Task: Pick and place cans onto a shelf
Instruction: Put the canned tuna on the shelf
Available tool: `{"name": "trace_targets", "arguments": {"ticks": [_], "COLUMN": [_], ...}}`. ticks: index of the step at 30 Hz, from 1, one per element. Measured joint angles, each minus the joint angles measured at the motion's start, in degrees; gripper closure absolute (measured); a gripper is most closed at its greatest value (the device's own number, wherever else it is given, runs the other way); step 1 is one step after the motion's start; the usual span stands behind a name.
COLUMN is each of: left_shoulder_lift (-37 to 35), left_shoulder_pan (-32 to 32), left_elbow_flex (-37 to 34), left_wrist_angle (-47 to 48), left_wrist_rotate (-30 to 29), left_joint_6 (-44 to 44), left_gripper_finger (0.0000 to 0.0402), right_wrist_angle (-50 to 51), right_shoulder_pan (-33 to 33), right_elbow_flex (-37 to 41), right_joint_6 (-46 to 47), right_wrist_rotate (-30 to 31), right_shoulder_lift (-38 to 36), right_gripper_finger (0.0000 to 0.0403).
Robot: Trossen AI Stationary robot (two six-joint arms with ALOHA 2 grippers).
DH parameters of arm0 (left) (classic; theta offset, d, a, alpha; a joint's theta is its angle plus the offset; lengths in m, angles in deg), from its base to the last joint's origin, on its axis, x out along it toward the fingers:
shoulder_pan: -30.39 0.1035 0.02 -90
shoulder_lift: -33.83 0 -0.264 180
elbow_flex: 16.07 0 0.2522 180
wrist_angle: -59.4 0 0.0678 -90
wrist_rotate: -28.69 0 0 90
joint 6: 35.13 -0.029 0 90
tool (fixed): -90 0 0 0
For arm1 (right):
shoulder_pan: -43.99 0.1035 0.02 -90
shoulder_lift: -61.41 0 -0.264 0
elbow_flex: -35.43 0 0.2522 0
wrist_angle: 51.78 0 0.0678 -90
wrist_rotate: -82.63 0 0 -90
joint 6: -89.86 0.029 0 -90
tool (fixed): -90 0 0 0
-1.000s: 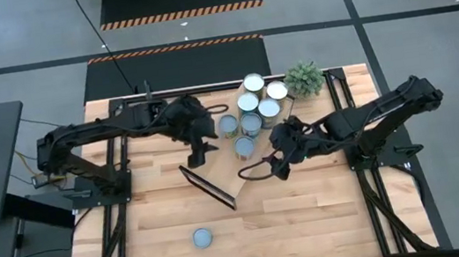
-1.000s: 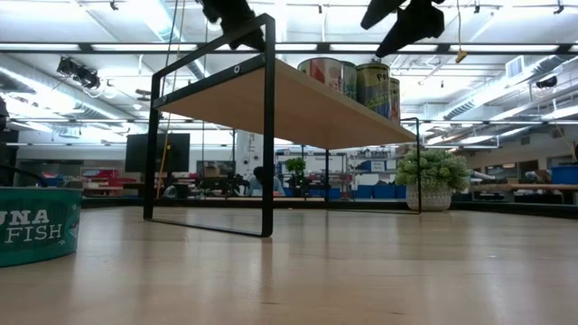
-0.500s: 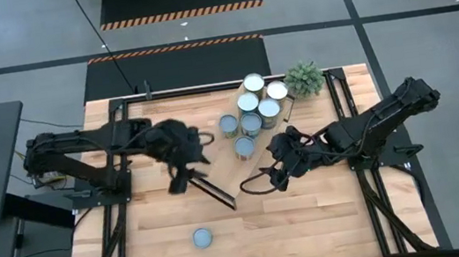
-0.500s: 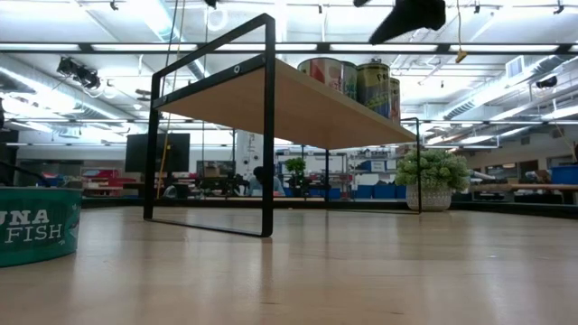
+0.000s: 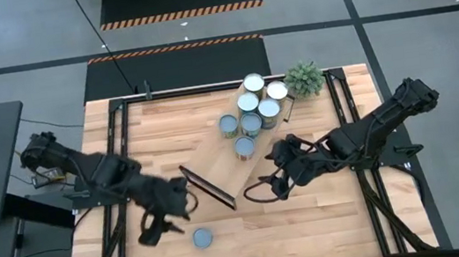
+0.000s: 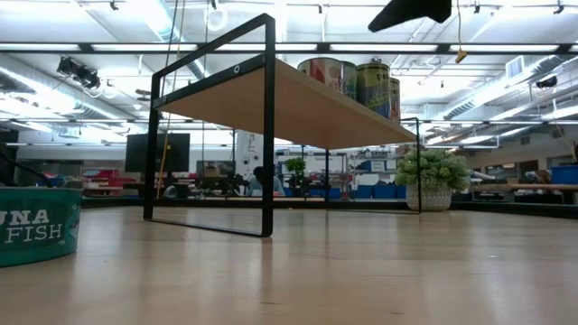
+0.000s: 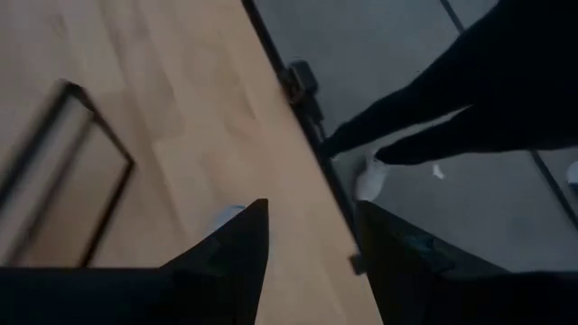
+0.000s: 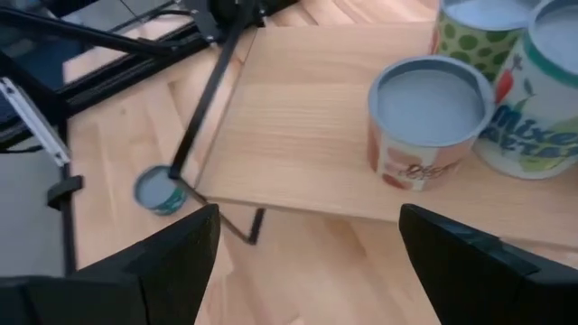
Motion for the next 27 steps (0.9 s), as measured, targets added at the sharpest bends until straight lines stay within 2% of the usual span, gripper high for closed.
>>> {"name": "trace_targets", "arguments": {"ticks": [10, 16, 22, 27], "left_shoulder_lift": [1.95, 5.92, 11.85, 17.81], "left_shoulder_pan": [-13.55, -19.68, -23.73, -24.69], "left_elbow_flex": [0.01, 0.01, -0.01, 0.01], "left_wrist_angle": [-1.26, -1.28, -1.98, -3.2], "left_wrist_rotate": [-6.46, -17.16, -21.38, -22.46], "left_joint_6": [13.78, 24.87, 35.22, 37.7], "left_gripper_finger": [0.023, 0.0224, 0.0155, 0.0093], "right_wrist_angle": [-0.33, -0.37, -0.41, -0.41], "right_shoulder_pan": [2.58, 2.75, 3.14, 4.42], "right_elbow_flex": [0.0, 0.0, 0.0, 0.0], "right_joint_6": [1.46, -2.18, -5.13, -8.12], "right_wrist_rotate": [0.02, 0.02, -1.3, -1.62], "right_shoulder_lift": [0.0, 0.0, 0.0, 0.0], "right_gripper_finger": [0.0054, 0.0054, 0.0054, 0.0054]}}
